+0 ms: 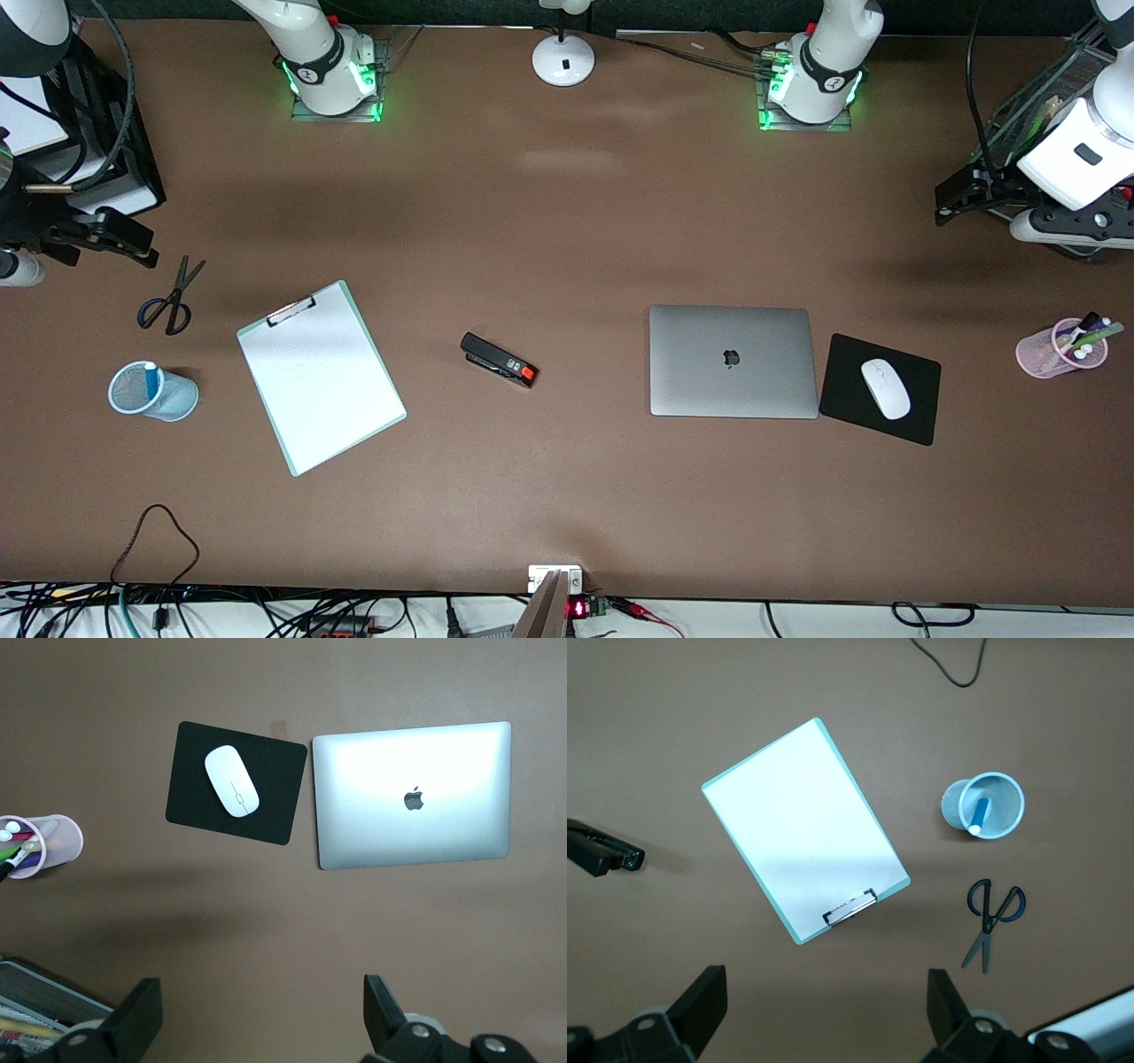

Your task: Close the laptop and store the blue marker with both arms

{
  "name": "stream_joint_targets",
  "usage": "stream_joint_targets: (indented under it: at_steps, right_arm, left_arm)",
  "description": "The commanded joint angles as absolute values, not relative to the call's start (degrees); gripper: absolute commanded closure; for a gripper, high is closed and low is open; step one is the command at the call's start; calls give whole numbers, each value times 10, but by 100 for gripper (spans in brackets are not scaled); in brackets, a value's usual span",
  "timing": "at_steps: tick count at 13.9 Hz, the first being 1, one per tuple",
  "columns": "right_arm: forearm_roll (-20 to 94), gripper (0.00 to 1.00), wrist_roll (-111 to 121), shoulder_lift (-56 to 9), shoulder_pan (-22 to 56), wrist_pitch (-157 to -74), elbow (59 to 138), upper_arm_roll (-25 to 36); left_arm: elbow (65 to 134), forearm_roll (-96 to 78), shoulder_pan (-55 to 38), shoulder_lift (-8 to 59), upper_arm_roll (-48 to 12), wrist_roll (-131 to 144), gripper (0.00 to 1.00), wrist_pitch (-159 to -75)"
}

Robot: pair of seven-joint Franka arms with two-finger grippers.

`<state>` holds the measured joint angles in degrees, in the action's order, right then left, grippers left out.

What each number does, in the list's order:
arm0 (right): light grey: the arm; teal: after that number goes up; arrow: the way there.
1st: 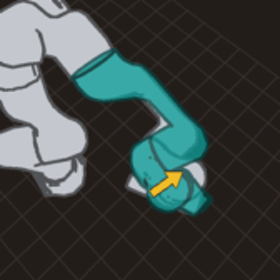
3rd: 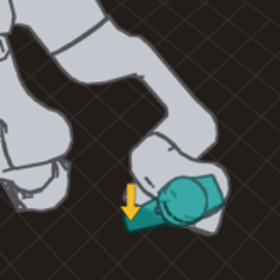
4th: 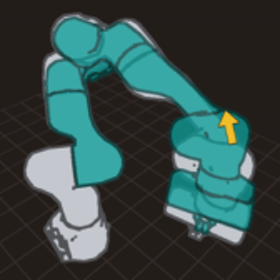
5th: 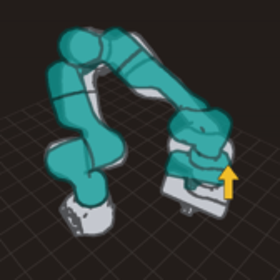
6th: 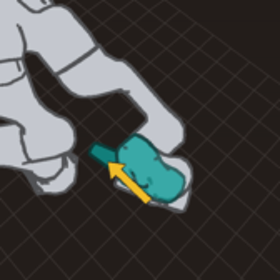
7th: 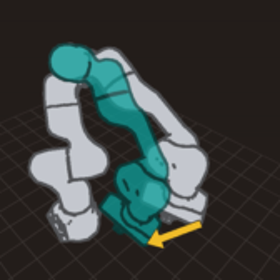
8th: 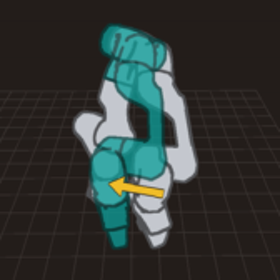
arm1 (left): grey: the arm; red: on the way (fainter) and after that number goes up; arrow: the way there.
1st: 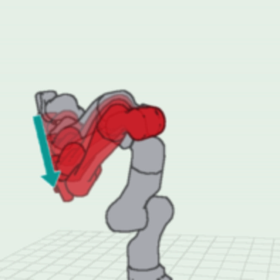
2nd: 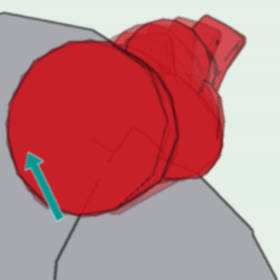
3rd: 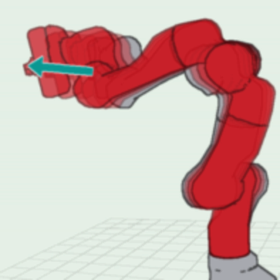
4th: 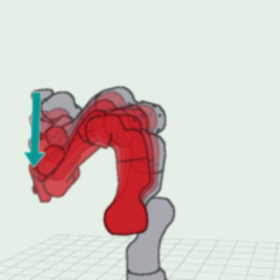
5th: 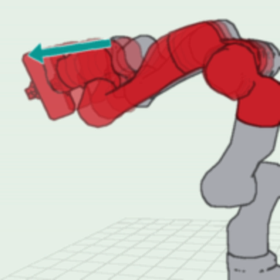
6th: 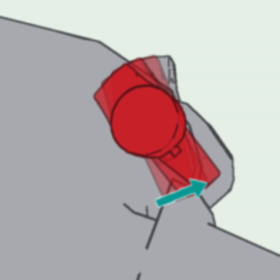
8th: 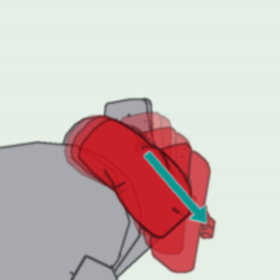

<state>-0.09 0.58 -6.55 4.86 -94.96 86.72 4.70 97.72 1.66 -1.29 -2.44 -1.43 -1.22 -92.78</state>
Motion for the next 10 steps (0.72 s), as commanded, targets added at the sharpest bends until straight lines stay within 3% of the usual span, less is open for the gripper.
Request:
stream_joint_targets:
  at_steps: [1, 10]
  right_arm:
    - [14, 0, 33, -53, 65, -957, 883, 67]
    - [15, 0, 38, -41, 63, -943, 885, 67]
  left_arm:
    - [959, 20, -11, -16, -14, -16, 0, -915]
    - [958, 20, -11, -16, -14, -16, 0, -915]
